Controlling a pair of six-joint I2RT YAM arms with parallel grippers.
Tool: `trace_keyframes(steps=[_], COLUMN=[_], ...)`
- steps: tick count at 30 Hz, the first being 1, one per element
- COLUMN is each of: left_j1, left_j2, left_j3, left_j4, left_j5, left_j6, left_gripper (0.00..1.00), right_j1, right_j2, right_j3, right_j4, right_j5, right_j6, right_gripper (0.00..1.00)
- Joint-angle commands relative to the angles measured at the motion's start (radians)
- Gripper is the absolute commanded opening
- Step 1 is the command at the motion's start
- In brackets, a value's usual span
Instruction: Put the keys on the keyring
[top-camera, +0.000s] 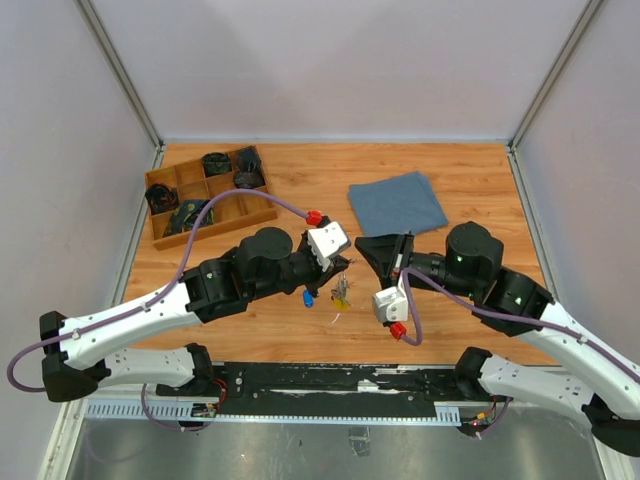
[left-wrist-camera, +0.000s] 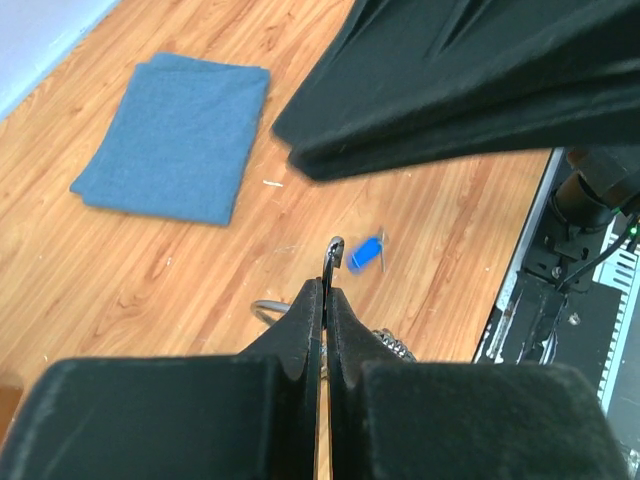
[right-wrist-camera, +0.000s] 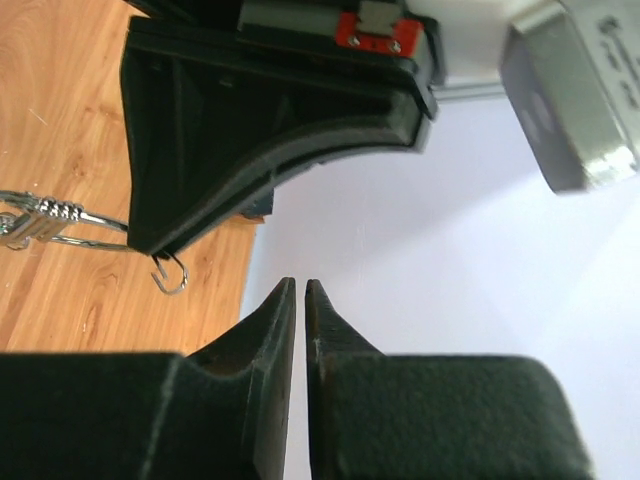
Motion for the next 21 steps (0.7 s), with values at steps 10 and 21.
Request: trace_keyframes(steps=[10,21], left_j1=[0.012,0.102], left_j2=[-0.041,-0.021], left_j3=[-0.076,-0.076], left_j4=[0.078,0.080], left_j5=[-0.202,-0.189], left_j6=[-0.090,-0.115], left_gripper=[0.01,0.01], right_j1=[0.014,-0.230], right_j2=[-0.171,0.194], right_j3=[-0.059,0.117], right_j4=[0.049,-0.566], right_j5=[0.680,0.680], right_j6=[1.098,1.744], right_gripper=[0.16,0.31])
